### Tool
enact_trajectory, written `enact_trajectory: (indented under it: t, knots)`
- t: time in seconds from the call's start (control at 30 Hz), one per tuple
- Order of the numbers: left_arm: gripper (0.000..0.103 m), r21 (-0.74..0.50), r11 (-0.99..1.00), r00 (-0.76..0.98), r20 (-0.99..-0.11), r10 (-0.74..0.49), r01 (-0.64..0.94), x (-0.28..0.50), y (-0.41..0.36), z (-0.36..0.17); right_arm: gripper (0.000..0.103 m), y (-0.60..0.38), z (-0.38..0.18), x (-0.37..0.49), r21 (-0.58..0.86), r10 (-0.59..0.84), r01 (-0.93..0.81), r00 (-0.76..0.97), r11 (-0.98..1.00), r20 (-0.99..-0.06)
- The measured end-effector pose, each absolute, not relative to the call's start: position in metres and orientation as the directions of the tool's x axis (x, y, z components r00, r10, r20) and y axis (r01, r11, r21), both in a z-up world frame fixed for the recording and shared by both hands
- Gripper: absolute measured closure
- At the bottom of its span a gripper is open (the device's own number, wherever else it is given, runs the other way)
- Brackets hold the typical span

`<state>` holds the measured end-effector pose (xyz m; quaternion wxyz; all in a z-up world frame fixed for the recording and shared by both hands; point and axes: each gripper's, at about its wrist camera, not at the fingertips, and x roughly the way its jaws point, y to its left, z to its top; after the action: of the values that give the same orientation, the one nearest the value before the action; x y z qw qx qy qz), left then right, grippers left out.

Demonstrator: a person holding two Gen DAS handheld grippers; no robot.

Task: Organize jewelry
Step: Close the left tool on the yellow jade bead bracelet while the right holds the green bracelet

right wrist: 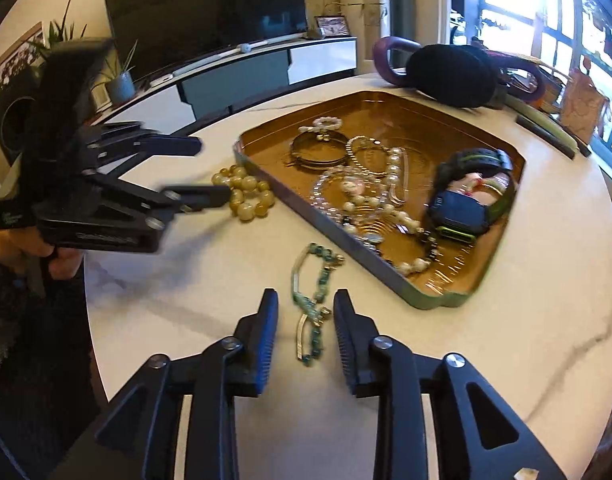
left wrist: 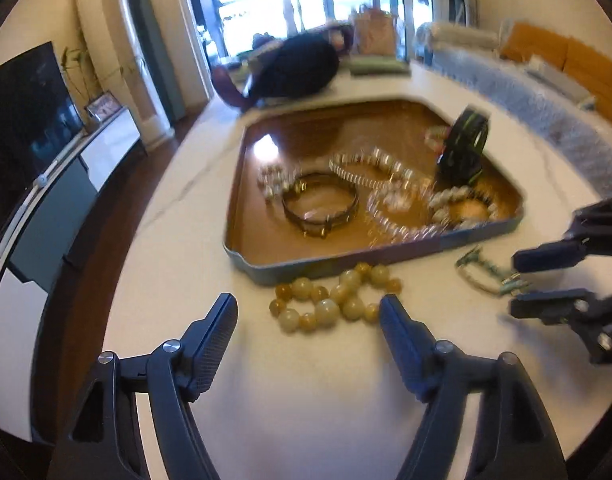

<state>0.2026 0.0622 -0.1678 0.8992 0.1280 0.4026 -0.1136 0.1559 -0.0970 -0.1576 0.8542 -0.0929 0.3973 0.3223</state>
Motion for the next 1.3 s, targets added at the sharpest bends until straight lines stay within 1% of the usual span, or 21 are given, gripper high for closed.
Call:
enact_trajectory:
  t: [0.03,0.07,0.1,0.13,0.17,0.2,0.27,0.43,0.53,0.6,0.67,0.77,0.83,0.9,0.97,1.03,1.1,1.13,1.2,1.27,1.3]
  knots:
    - [0.031,0.145,0.939,0.646,-0.757,-0.098,0.312,0.206,0.061,-0.171,0.073,-0.094,-0.159,0.156,0.085,0.468,-0.626,0.479,0.775,-0.743]
    - [0.042,0.144,0.936,0.647,-0.755,-0.107,0.322,0.207,0.059,-0.172,0.073,-0.091,-0.160,0.158,0.074,0.457,-0.626,0.479,0.776,-0.750]
    - [0.055,0.132,0.935,0.647,-0.753,-0.121,0.329,0.208,0.059,-0.171,0.073,-0.090,-0.161,0.158,0.064,0.451,-0.626,0.483,0.777,-0.751]
    - [0.076,0.129,0.934,0.649,-0.750,-0.128,0.332,0.208,0.057,-0.170,0.073,-0.089,-0.161,0.158,0.047,0.440,-0.626,0.491,0.779,-0.752]
    - [0.089,0.108,0.932,0.638,-0.756,-0.148,0.345,0.209,0.057,-0.170,0.075,-0.088,-0.161,0.158,0.041,0.436,-0.625,0.495,0.780,-0.751]
    - [0.089,0.078,0.932,0.618,-0.768,-0.171,0.354,0.209,0.057,-0.171,0.077,-0.089,-0.161,0.158,0.039,0.433,-0.622,0.498,0.782,-0.751]
    - [0.089,0.034,0.936,0.603,-0.773,-0.198,0.351,0.206,0.058,-0.171,0.094,-0.092,-0.160,0.160,0.047,0.433,-0.613,0.500,0.788,-0.750]
    - [0.089,-0.117,0.925,0.556,-0.769,-0.315,0.361,0.191,0.059,-0.168,0.097,-0.103,-0.157,0.157,0.067,0.446,-0.600,0.511,0.797,-0.735]
    - [0.089,-0.221,0.907,0.543,-0.741,-0.395,0.359,0.180,0.060,-0.160,0.098,-0.110,-0.156,0.157,0.101,0.465,-0.588,0.510,0.802,-0.724]
    - [0.089,-0.258,0.895,0.543,-0.722,-0.428,0.363,0.173,0.060,-0.156,0.098,-0.113,-0.155,0.156,0.108,0.467,-0.582,0.514,0.806,-0.719]
    - [0.089,-0.237,0.897,0.550,-0.722,-0.419,0.372,0.168,0.058,-0.154,0.098,-0.115,-0.154,0.154,0.106,0.467,-0.582,0.517,0.806,-0.717]
    - [0.087,-0.130,0.923,0.586,-0.739,-0.333,0.361,0.166,0.054,-0.155,0.098,-0.116,-0.154,0.154,0.102,0.463,-0.582,0.517,0.807,-0.720]
    - [0.086,-0.101,0.925,0.575,-0.757,-0.310,0.366,0.169,0.053,-0.160,0.097,-0.117,-0.155,0.155,0.106,0.462,-0.578,0.515,0.809,-0.722]
    - [0.078,-0.079,0.924,0.568,-0.767,-0.296,0.375,0.170,0.051,-0.164,0.097,-0.117,-0.156,0.156,0.106,0.460,-0.577,0.511,0.810,-0.726]
    - [0.065,-0.059,0.920,0.573,-0.767,-0.290,0.387,0.170,0.048,-0.164,0.091,-0.116,-0.158,0.157,0.105,0.454,-0.574,0.507,0.812,-0.733]
    - [0.063,-0.046,0.916,0.577,-0.763,-0.290,0.400,0.172,0.044,-0.165,0.090,-0.115,-0.159,0.158,0.111,0.457,-0.576,0.501,0.810,-0.735]
    - [0.063,-0.040,0.910,0.570,-0.768,-0.293,0.414,0.176,0.039,-0.167,0.085,-0.112,-0.160,0.159,0.093,0.440,-0.574,0.504,0.814,-0.743]
    - [0.063,-0.038,0.908,0.565,-0.772,-0.292,0.417,0.177,0.037,-0.168,0.080,-0.111,-0.161,0.159,0.081,0.428,-0.571,0.507,0.817,-0.748]
    - [0.064,-0.030,0.905,0.565,-0.772,-0.290,0.424,0.179,0.033,-0.172,0.078,-0.109,-0.162,0.159,0.063,0.414,-0.570,0.512,0.819,-0.752]
    - [0.090,-0.038,0.886,0.551,-0.771,-0.320,0.461,0.178,0.027,-0.172,0.080,-0.105,-0.162,0.157,0.024,0.393,-0.576,0.526,0.817,-0.754]
    - [0.090,-0.050,0.888,0.546,-0.772,-0.325,0.457,0.178,0.027,-0.171,0.084,-0.105,-0.162,0.156,0.024,0.397,-0.581,0.524,0.814,-0.754]
